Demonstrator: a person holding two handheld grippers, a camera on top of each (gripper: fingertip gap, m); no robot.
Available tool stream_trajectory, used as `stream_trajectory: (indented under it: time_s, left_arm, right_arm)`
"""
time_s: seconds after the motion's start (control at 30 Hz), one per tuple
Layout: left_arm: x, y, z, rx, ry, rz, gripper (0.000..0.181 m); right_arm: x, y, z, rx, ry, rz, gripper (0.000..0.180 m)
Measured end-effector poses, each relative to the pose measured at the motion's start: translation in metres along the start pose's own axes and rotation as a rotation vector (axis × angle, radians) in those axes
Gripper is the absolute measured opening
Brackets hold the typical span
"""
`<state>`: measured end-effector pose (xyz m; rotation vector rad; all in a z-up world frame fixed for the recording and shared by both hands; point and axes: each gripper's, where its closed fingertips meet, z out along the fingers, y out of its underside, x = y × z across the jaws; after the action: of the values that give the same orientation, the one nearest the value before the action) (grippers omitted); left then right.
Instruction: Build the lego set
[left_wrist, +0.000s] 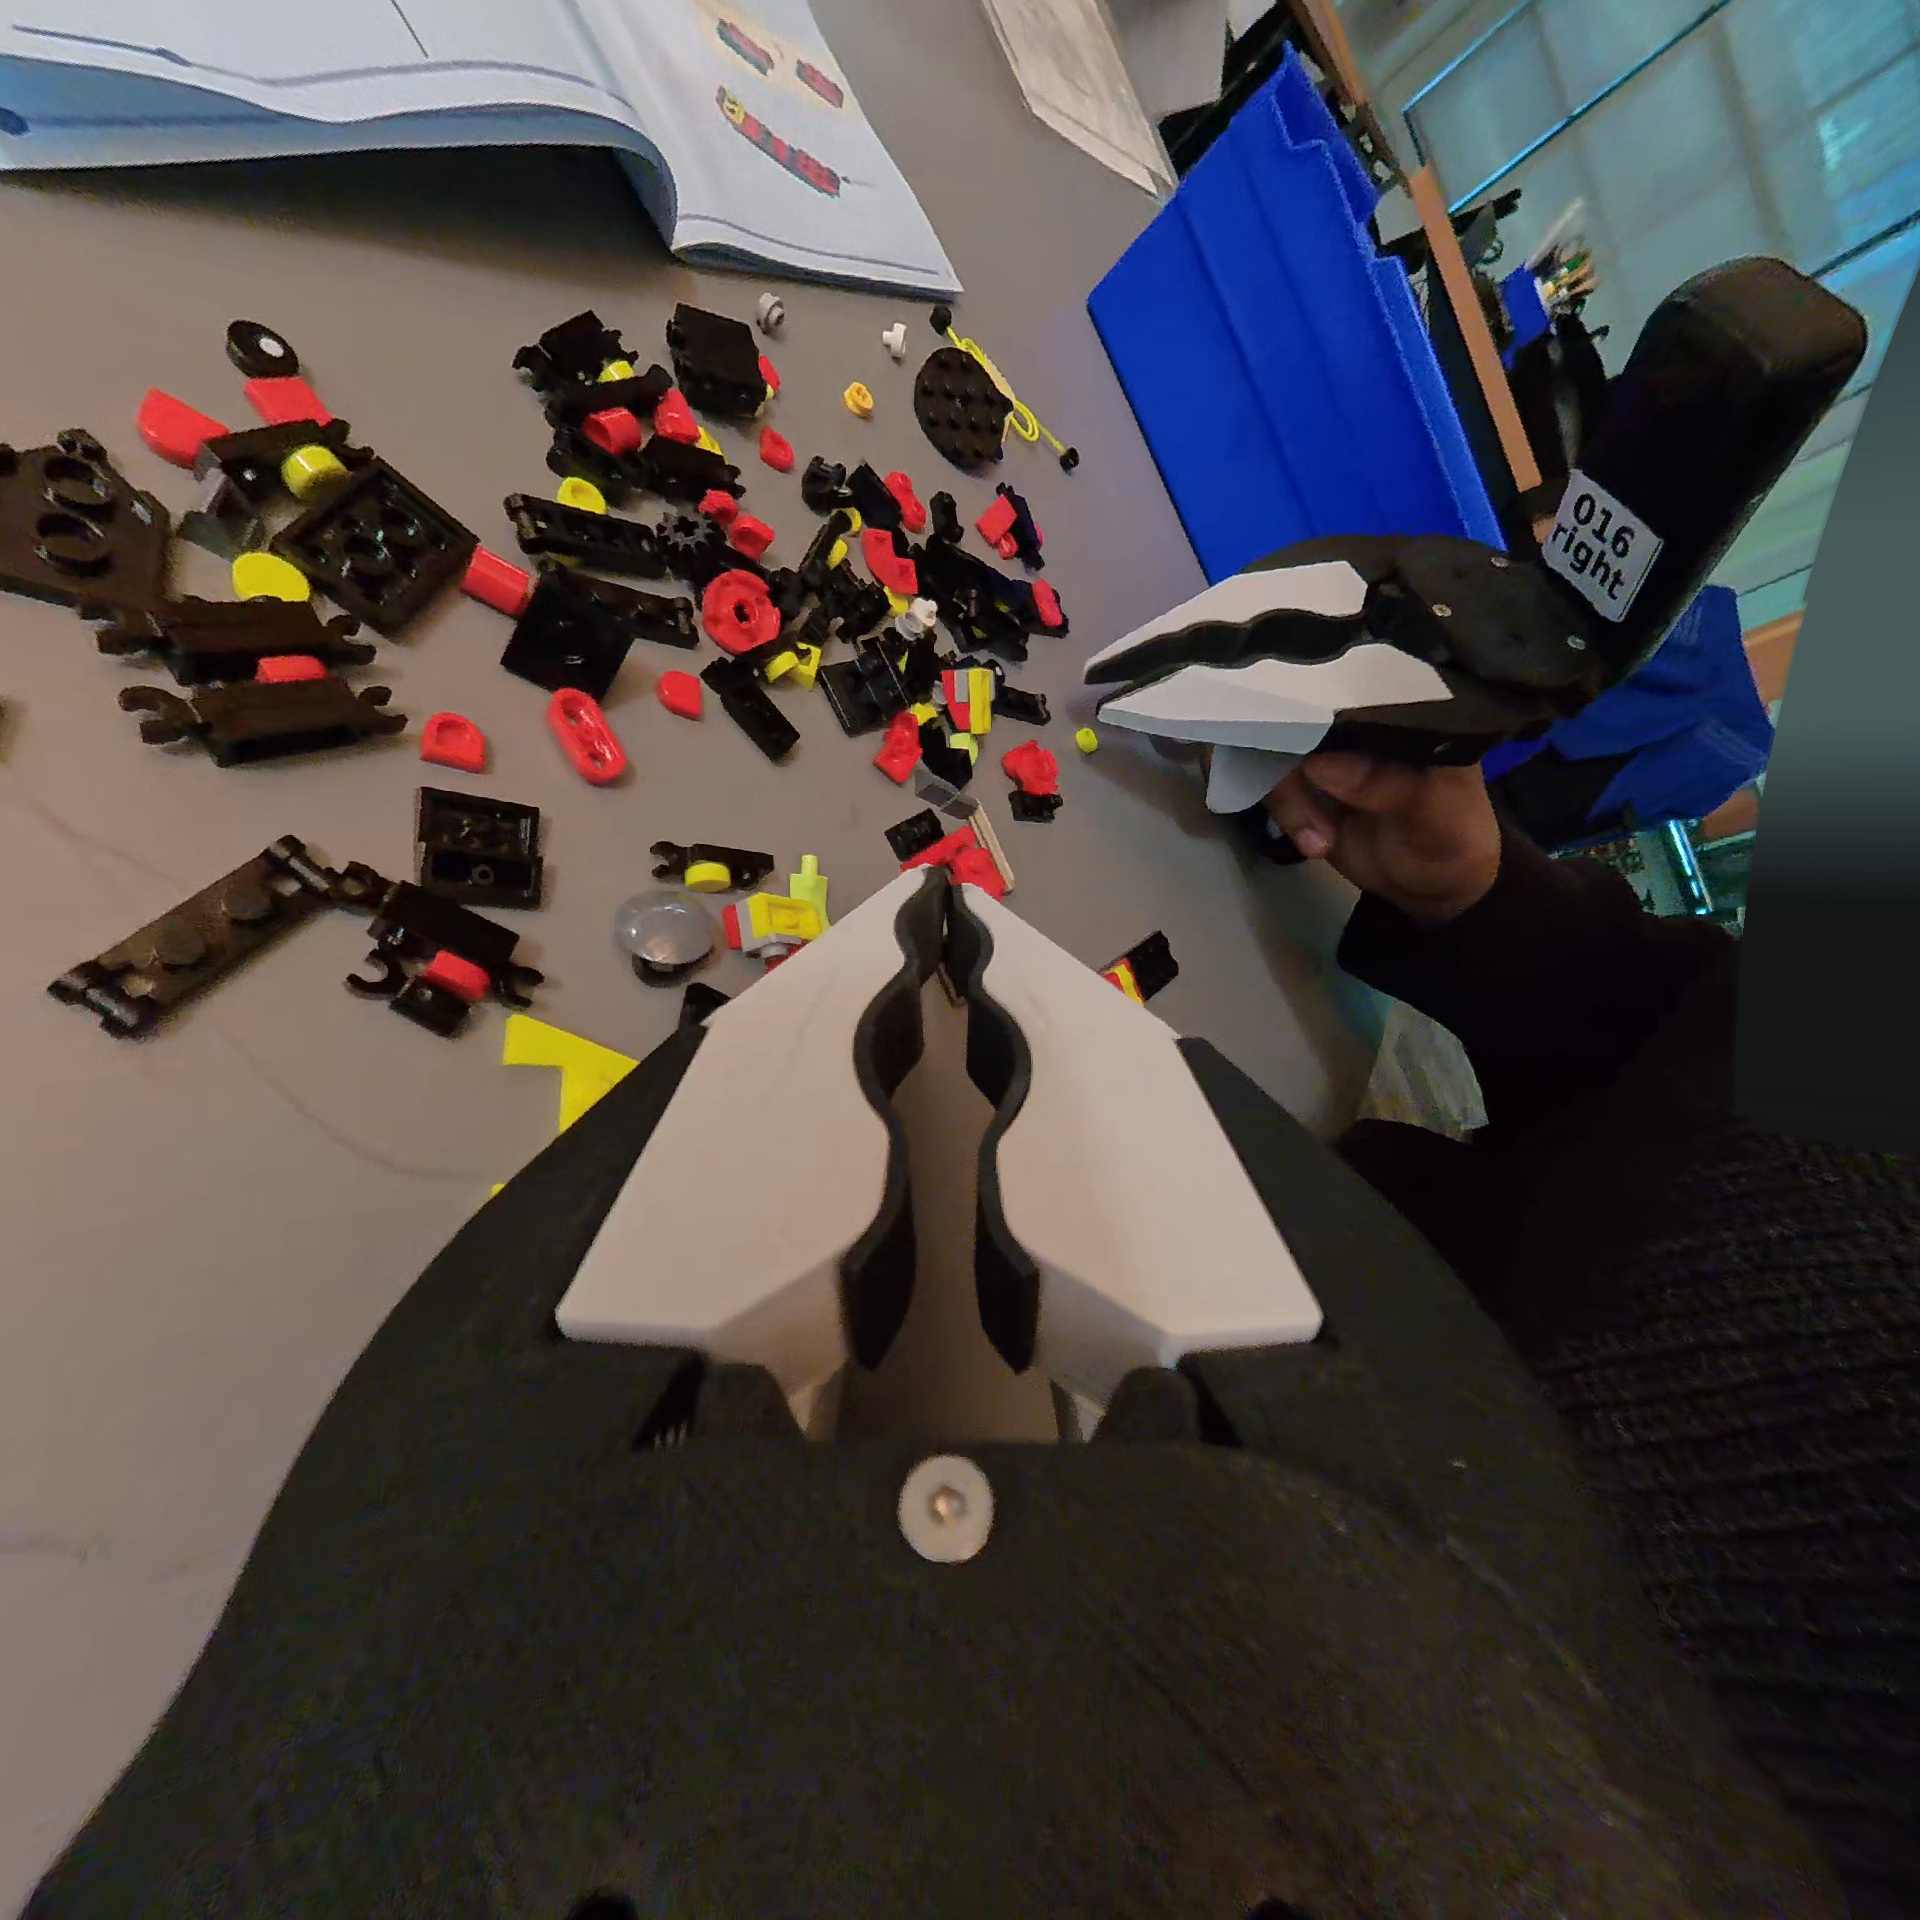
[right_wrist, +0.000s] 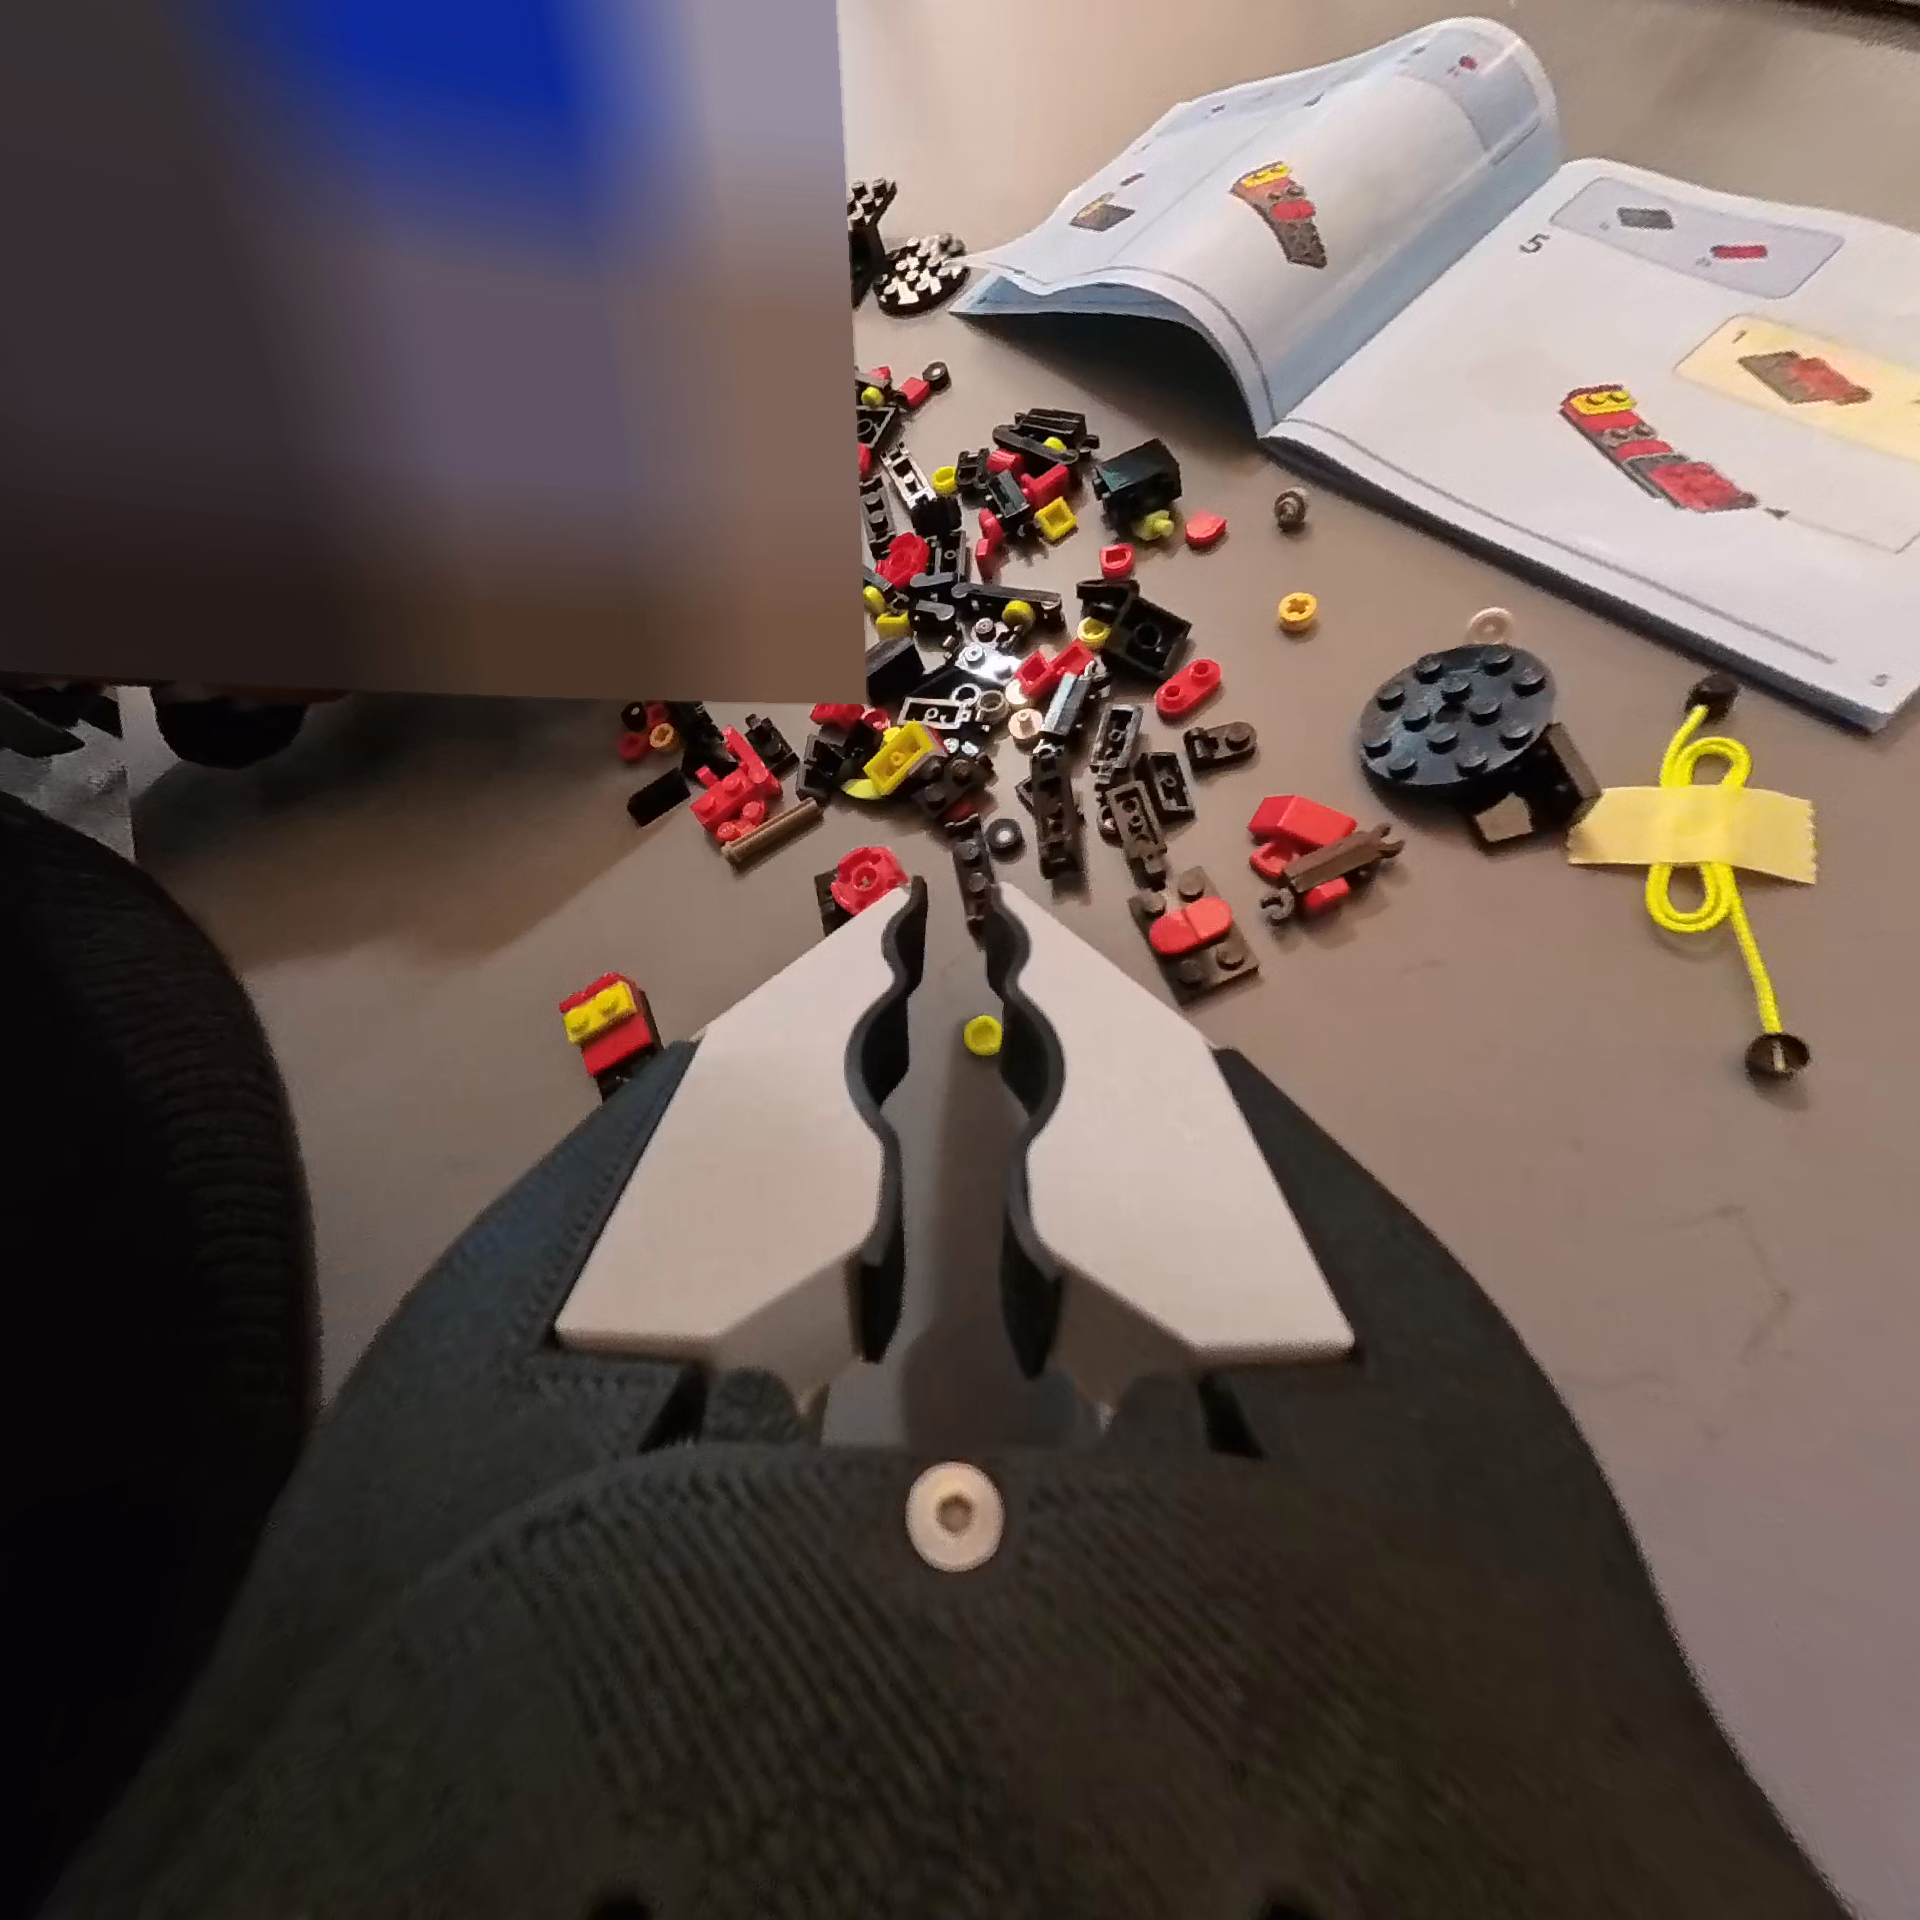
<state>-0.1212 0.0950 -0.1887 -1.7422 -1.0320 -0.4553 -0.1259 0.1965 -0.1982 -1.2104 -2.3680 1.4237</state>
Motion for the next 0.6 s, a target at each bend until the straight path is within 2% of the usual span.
stream_trajectory:
  time_s: [0.27, 0.6]
  left_arm:
    - [-0.011, -0.009, -0.008, 0.043, -0.007, -0.058, 0.000]
    - [-0.014, -0.009, -0.008, 0.040, -0.016, -0.063, 0.000]
  right_arm:
    - [0.004, -0.002, 0.000, 0.006, -0.027, 0.060, 0.012]
    - [0.001, 0.001, 0.002, -0.015, -0.029, 0.037, 0.011]
